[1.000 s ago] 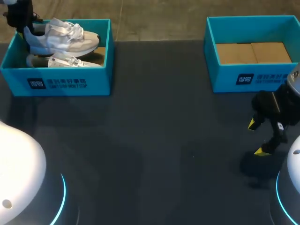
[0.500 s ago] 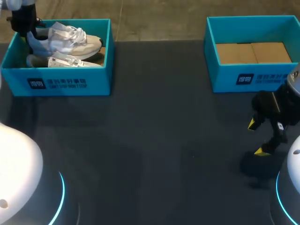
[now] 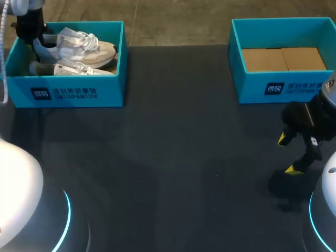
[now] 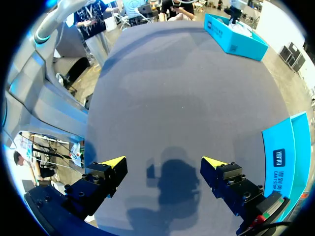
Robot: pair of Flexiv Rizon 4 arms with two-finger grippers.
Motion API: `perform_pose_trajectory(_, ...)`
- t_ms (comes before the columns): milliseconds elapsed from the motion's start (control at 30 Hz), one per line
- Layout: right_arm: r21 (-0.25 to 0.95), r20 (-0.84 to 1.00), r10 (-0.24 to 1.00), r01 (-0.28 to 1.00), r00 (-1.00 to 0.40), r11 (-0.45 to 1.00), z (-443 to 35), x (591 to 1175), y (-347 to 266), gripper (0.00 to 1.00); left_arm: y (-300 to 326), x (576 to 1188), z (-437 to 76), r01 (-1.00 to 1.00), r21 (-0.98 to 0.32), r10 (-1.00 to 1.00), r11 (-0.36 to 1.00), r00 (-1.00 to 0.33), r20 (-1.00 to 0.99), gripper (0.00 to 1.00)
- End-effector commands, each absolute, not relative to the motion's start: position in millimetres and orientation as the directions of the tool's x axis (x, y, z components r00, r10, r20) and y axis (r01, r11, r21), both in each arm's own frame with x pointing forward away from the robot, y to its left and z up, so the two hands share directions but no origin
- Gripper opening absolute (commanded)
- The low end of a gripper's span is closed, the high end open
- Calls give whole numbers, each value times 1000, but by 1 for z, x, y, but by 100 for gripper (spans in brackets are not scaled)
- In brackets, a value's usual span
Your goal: Take the shoe out of the shoebox, open the shoe tongue, remove and reinsert the insole, then place the shoe into the shoebox
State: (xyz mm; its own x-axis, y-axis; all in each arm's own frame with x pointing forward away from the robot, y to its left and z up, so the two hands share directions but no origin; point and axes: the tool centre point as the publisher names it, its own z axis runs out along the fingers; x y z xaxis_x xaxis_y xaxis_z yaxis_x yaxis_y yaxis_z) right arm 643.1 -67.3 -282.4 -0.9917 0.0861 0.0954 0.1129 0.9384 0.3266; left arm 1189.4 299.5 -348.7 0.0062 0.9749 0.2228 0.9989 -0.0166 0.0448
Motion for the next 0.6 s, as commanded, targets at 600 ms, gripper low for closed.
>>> perform_pose_trajectory(600, 326, 93, 87, 113, -992, 939, -283, 642, -67, 100, 293, 1200, -372, 999, -3, 975, -33, 32, 221, 0)
